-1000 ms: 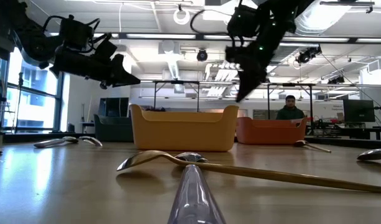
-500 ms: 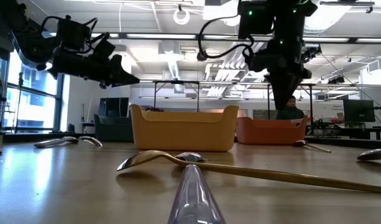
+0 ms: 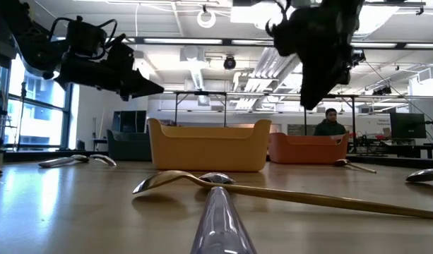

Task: Sort silverware by color (type)
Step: Put the gold spoon into the orange bin

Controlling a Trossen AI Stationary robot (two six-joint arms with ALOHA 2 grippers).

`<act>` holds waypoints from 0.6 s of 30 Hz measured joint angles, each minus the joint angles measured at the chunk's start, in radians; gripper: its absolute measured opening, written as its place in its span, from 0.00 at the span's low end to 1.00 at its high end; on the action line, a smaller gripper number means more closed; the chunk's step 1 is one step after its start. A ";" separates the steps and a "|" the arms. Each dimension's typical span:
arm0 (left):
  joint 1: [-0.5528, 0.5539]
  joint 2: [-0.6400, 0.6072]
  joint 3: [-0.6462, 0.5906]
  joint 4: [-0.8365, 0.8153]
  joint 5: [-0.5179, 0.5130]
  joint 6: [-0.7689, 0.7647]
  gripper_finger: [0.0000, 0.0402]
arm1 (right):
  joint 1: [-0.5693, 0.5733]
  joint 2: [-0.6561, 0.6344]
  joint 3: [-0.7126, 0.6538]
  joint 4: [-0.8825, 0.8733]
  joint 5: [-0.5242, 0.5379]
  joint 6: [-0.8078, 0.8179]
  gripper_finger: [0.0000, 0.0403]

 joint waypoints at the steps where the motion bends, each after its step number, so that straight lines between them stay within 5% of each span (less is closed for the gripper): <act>1: -0.017 0.000 0.000 0.000 0.000 0.006 0.00 | 0.029 0.001 0.000 0.016 0.009 0.014 0.19; 9: -0.152 0.000 0.000 0.004 -0.002 0.086 0.00 | 0.253 0.081 0.000 0.165 0.099 0.068 0.37; 18: -0.268 0.000 0.000 0.007 -0.059 0.096 0.00 | 0.403 0.279 0.073 0.429 0.171 0.037 0.39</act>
